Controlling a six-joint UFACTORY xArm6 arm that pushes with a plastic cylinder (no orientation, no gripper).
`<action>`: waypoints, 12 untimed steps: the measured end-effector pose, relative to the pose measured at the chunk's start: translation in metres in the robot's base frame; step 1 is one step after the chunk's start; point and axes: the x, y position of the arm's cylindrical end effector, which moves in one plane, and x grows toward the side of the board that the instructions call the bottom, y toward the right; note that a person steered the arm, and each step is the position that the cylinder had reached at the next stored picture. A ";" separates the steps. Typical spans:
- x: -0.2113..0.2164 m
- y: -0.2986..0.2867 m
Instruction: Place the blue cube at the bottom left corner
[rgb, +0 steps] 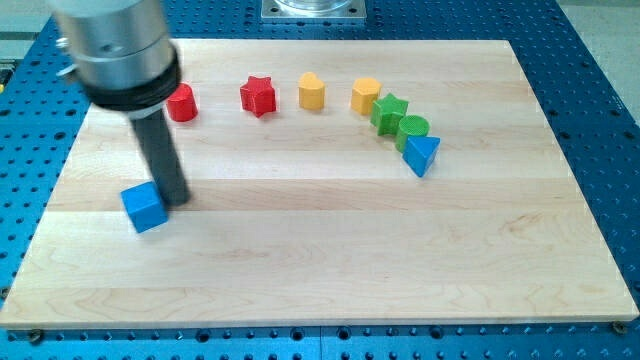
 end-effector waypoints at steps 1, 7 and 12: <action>0.025 0.029; 0.121 -0.070; 0.051 -0.128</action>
